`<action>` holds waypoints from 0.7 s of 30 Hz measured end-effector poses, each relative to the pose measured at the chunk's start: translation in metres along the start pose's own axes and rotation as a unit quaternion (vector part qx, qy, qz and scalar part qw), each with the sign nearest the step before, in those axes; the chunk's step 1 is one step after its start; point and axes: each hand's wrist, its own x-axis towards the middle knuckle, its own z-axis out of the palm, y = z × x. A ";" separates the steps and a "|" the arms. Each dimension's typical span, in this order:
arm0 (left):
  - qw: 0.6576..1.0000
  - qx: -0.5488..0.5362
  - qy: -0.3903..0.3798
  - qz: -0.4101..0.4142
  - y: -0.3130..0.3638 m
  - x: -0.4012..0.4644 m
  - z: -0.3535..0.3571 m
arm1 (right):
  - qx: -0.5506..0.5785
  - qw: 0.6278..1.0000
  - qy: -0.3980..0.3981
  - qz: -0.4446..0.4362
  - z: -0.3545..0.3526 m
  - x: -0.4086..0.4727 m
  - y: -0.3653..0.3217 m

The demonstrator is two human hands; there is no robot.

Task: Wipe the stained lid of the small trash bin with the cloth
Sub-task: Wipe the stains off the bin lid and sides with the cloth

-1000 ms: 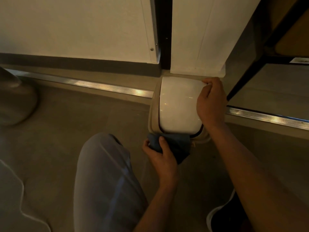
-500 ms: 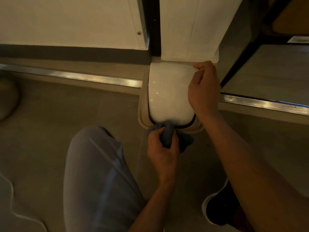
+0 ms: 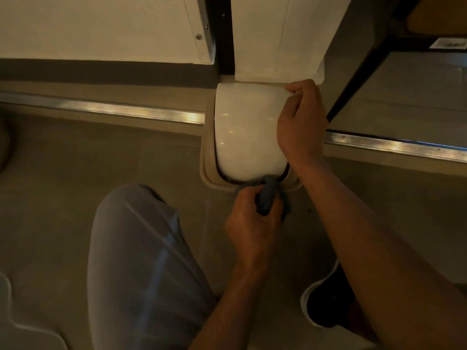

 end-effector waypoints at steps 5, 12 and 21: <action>0.998 0.063 -0.001 0.031 -0.008 0.008 -0.012 | -0.003 1.000 0.003 0.001 -0.001 0.001 0.000; 0.996 0.078 0.026 0.031 -0.010 0.010 -0.017 | 0.004 1.000 0.004 0.004 0.002 0.000 0.000; 0.975 0.133 -0.012 0.175 -0.010 0.004 -0.014 | 0.002 1.000 0.000 0.005 0.000 0.001 0.000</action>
